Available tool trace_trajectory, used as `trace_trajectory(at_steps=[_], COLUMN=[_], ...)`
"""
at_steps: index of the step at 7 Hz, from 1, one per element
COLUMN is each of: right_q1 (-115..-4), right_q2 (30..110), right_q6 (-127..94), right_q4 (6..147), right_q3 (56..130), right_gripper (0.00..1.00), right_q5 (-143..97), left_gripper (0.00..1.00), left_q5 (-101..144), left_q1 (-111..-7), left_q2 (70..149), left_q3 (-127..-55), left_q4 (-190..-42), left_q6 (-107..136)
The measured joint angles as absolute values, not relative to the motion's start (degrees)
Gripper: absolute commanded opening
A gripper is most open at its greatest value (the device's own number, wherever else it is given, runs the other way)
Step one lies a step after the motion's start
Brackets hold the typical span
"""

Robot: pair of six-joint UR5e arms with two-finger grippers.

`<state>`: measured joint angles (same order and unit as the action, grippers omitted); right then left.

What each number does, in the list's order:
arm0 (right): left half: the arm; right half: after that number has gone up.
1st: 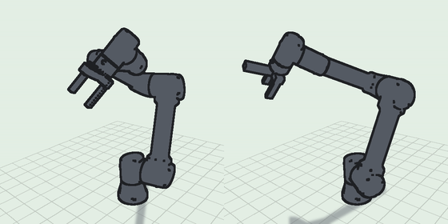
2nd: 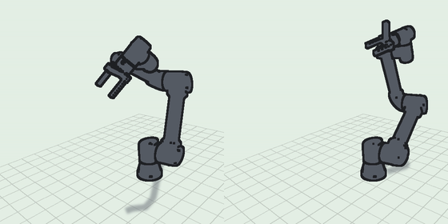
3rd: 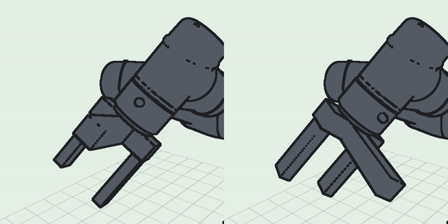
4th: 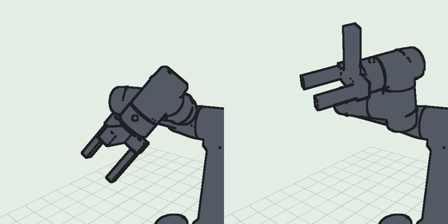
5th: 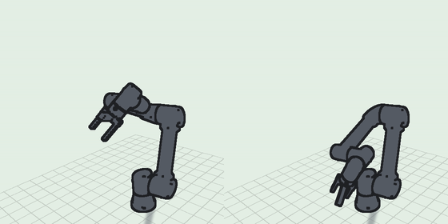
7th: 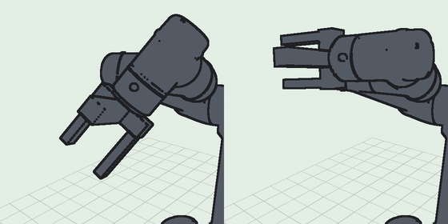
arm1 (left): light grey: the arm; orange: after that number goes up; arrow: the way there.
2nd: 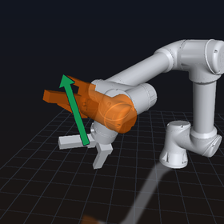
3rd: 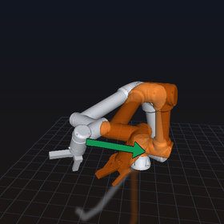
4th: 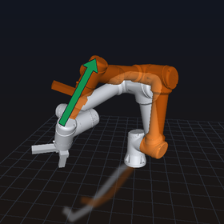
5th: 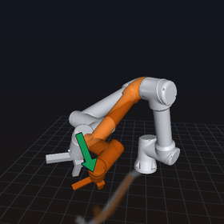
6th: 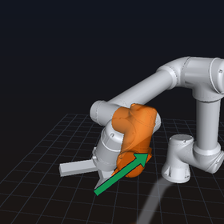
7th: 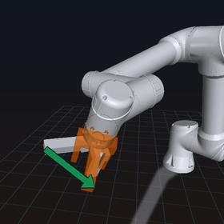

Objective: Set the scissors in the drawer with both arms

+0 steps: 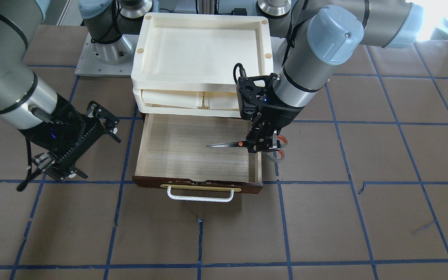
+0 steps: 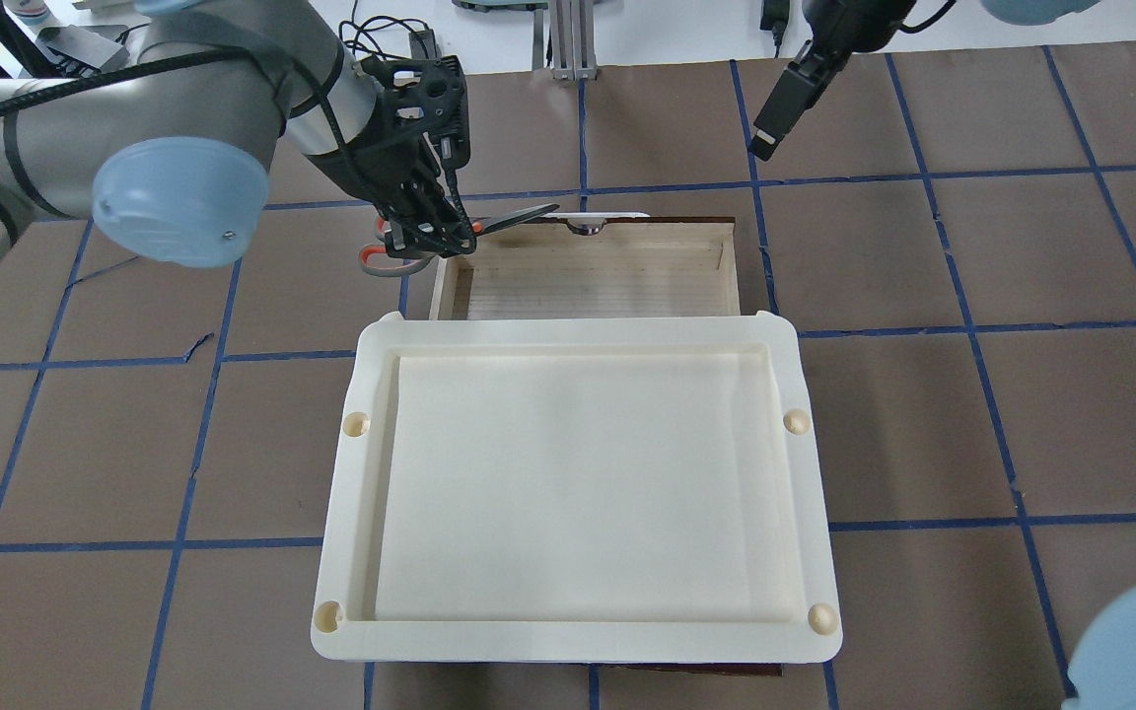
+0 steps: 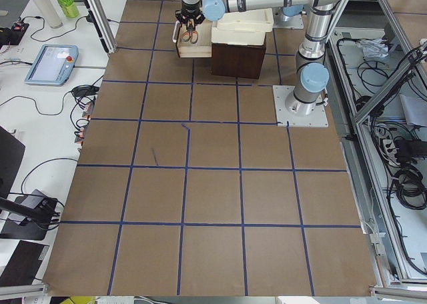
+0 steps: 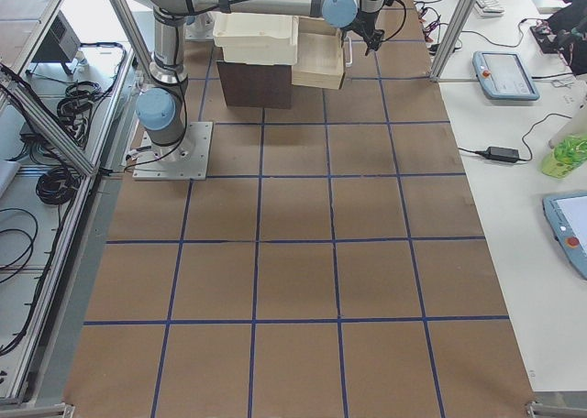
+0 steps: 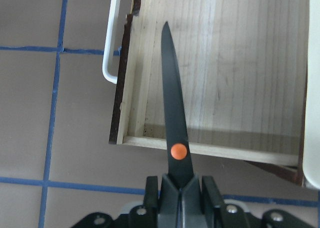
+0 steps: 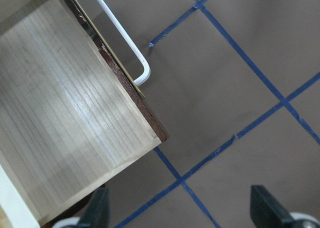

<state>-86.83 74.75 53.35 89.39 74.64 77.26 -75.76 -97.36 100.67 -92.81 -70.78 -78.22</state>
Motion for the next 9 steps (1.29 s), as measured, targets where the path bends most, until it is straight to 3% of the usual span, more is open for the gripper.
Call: trace_trajectory(at_steps=[6,9], right_q1=[-84.11,-84.35], right_q2=[80.78,81.17], right_q6=[38.24,30.5], right_q4=[87.08,86.68], right_q3=[74.82,74.66], right_gripper=[1.0,1.0], right_q5=[81.5,85.28], left_gripper=[0.25,0.48], left_q5=[-75.87,-76.14], left_q1=[-104.23,-106.18], left_q2=[107.81,110.07], left_q3=[-90.26,-90.41], left_q4=[-68.14,-67.97], left_q6=[-72.97,-71.95])
